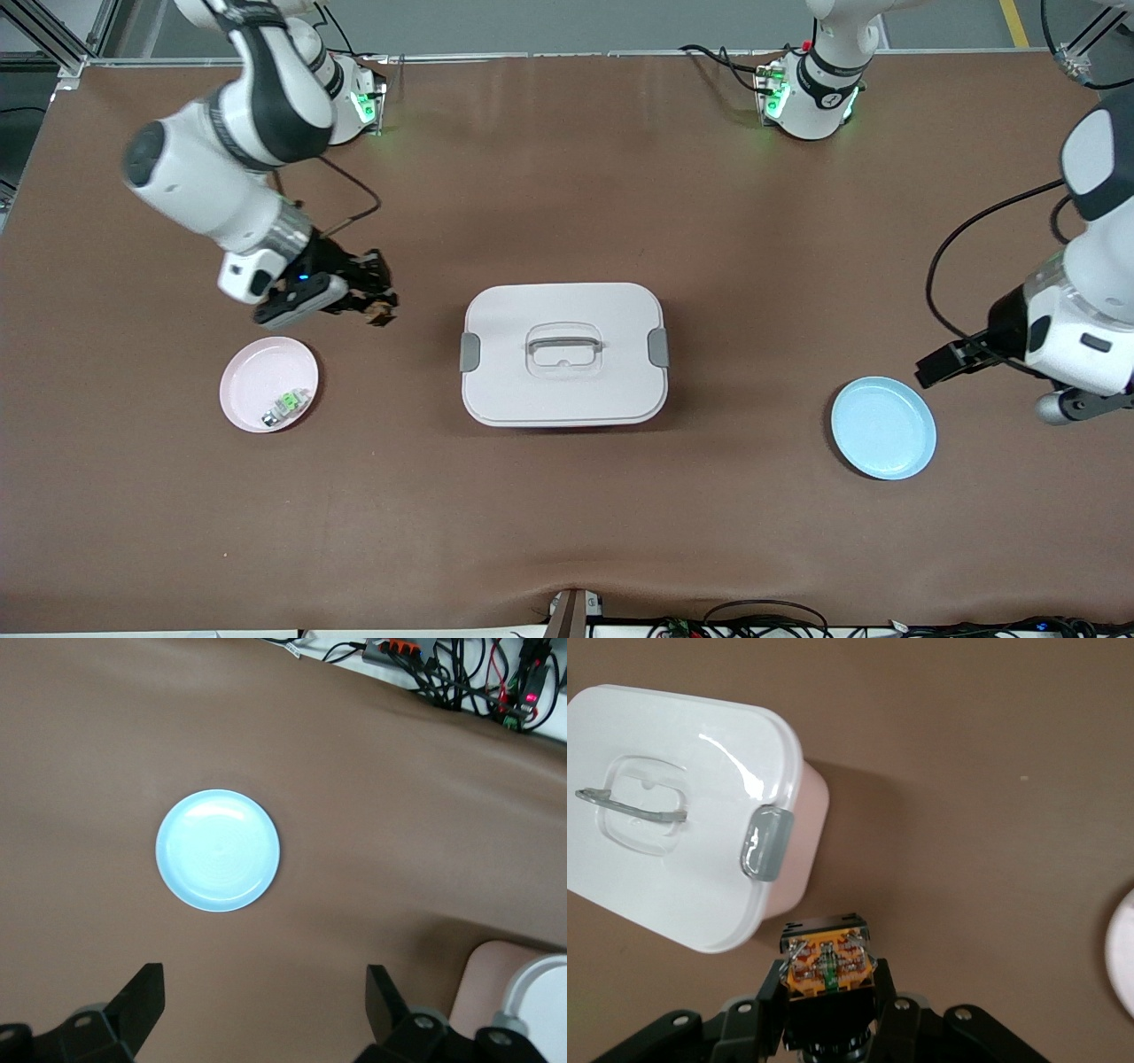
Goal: Transfer orange switch to right arm and place
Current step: 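Carry the orange switch with the right gripper toward the pink plate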
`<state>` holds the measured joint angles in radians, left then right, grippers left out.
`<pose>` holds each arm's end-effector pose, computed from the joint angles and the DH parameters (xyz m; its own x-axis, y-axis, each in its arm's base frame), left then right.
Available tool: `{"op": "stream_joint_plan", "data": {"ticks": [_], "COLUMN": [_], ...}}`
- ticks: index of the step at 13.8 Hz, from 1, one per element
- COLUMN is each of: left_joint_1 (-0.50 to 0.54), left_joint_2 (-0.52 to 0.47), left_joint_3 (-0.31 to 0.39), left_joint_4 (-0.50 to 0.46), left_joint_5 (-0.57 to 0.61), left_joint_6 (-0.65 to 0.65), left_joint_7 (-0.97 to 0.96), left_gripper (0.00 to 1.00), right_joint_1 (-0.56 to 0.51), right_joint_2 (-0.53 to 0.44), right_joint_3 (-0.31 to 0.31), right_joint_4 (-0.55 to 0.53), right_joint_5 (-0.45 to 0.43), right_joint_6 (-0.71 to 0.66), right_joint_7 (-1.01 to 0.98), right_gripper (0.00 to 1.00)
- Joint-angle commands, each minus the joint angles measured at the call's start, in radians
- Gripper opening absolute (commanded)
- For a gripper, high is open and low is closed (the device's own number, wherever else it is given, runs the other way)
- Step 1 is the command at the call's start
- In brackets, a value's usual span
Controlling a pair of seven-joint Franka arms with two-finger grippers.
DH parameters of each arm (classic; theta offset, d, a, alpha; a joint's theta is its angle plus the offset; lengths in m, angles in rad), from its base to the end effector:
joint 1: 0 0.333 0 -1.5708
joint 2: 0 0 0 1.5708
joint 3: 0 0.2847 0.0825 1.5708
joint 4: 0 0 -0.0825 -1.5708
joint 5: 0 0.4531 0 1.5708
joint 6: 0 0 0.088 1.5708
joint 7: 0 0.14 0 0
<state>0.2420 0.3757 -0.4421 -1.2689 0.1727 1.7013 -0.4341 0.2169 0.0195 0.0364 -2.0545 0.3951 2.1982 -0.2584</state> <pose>0.7273 -0.0771 0.5023 0.9640 0.2510 0.0882 0.2498 -0.9680 0.0244 0.6056 0.1813 0.3460 0.9499 0.2637 0.1677 0.3044 -0.9024 -0.3051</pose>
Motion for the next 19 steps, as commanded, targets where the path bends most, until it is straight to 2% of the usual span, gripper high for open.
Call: {"op": "stream_joint_plan", "data": {"ticks": [1,5,7,10,11,14,15,19], "left_joint_1": [0.037,0.056,0.056,0.047,0.019,-0.111,-0.14,-0.168], "left_joint_2": [-0.047,-0.075,-0.098,-0.155,-0.178,-0.283,-0.316,-0.408], "left_joint_3": [-0.007,-0.01,-0.01,0.005,0.034,0.242,0.279,0.296], "left_joint_4": [-0.015,-0.015,-0.015,-0.043,-0.073,-0.174,-0.208,-0.317], "left_joint_5": [0.017,0.016,0.013,-0.002,-0.006,-0.143,-0.157,-0.159], "left_joint_6": [-0.043,-0.107,-0.144,-0.167,-0.169,-0.163,-0.16,-0.152], "left_joint_7": [0.112,0.172,0.189,0.267,0.296,0.377,0.385,0.385], "left_gripper": [1.0,1.0,1.0,1.0,1.0,1.0,1.0,1.0], "right_joint_1": [-0.057,-0.065,-0.068,-0.099,-0.109,-0.154,-0.169,-0.263], "right_joint_2": [0.007,0.011,0.013,0.033,0.037,0.04,0.039,0.036], "right_joint_3": [0.017,0.016,0.016,0.016,0.016,0.016,0.014,0.014], "right_joint_4": [0.181,0.361,0.414,0.488,0.507,0.528,0.528,0.53], "right_joint_5": [-0.143,-0.258,-0.297,-0.343,-0.344,-0.368,-0.369,-0.38], "right_joint_6": [-0.232,-0.469,-0.517,-0.566,-0.583,-0.592,-0.597,-0.61], "right_joint_7": [0.097,0.255,0.339,0.332,0.324,0.263,0.272,0.263], "right_gripper": [0.0,0.0,0.0,0.0,0.0,0.0,0.0,0.0]}}
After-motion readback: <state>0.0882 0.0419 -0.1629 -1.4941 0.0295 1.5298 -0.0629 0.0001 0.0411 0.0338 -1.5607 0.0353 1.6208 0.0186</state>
